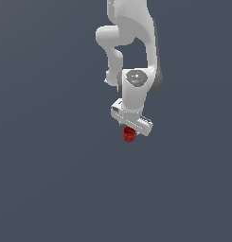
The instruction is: Pick up the object and move it to a goal position.
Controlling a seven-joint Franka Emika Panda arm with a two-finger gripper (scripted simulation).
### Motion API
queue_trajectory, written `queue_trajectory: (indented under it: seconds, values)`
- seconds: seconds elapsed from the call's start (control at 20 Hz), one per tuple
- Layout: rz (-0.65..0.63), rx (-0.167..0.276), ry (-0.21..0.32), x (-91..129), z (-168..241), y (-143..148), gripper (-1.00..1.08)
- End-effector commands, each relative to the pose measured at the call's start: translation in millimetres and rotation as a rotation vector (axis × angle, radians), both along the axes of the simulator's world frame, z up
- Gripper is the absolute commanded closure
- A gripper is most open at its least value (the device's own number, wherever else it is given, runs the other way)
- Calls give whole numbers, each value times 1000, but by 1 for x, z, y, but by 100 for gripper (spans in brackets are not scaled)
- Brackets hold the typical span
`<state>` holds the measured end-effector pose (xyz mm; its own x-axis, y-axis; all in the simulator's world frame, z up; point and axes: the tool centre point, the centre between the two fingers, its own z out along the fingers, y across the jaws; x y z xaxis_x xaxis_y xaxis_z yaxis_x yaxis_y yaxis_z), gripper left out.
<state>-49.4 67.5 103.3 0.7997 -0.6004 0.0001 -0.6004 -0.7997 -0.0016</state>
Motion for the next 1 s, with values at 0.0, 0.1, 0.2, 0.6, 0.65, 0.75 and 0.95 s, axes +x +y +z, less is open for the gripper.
queue_trajectory:
  seconds: [0.0,0.1,0.2,0.6,0.65,0.75,0.95]
  values:
    - [-28,0,0,-3,-3,3,-92]
    - [-43,-1,1,-4,-4,5,-92]
    - [-54,-1,1,-6,-5,7,-92]
    - [-59,-1,1,-6,-9,8,-92]
    - [-59,-1,1,-6,-11,8,-92]
    - [-59,-1,1,-7,-18,8,-92]
    - [-62,-1,1,-8,-38,8,-92]
